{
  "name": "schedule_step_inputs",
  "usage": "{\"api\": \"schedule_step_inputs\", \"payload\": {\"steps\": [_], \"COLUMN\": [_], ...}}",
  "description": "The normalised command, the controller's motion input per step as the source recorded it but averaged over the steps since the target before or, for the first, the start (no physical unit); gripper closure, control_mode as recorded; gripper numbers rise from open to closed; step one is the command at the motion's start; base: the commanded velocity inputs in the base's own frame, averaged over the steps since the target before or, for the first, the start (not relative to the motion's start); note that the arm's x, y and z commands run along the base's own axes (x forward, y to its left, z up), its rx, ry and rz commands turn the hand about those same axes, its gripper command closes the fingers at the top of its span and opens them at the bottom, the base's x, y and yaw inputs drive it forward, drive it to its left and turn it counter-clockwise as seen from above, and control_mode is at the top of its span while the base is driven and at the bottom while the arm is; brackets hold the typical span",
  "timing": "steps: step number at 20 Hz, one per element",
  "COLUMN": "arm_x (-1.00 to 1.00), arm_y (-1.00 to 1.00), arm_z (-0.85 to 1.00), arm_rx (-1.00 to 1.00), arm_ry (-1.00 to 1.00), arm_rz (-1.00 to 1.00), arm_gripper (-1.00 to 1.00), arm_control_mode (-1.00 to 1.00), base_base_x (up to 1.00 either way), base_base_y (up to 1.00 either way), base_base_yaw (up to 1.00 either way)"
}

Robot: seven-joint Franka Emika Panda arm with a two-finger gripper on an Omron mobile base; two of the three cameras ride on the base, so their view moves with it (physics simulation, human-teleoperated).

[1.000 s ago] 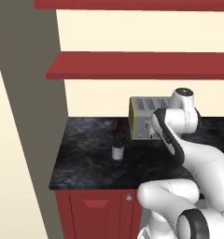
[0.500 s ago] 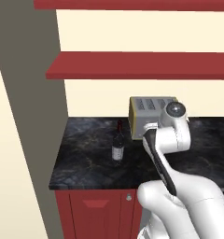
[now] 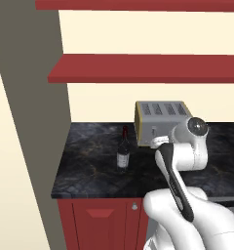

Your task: There is a wine glass and glass cup on the dining counter. Place the wine bottle next to the wine glass and the juice bottle next to the glass cup.

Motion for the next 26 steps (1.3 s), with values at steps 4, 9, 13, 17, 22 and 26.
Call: {"api": "schedule_step_inputs", "payload": {"steps": [4,9,13,17,22,26], "arm_x": [-0.16,-0.07,0.0,-0.02,-0.06,-0.07], "arm_y": [0.01,0.08,0.14,0.13,0.11,0.11], "arm_z": [0.14,0.16,0.16,0.16,0.13,0.09], "arm_rx": [0.1,0.01,0.04,0.13,0.16,0.14], "arm_ry": [0.0,0.0,0.0,0.0,0.0,0.0], "arm_rz": [0.34,0.31,0.2,0.11,0.03,0.02], "arm_gripper": [-1.0,-1.0,-1.0,-1.0,-1.0,-1.0], "arm_control_mode": [-1.0,-1.0,-1.0,-1.0,-1.0,-1.0], "base_base_x": [0.0,0.0,0.0,0.0,0.0,0.0], "base_base_y": [0.0,0.0,0.0,0.0,0.0,0.0], "base_base_yaw": [0.0,0.0,0.0,0.0,0.0,0.0]}}
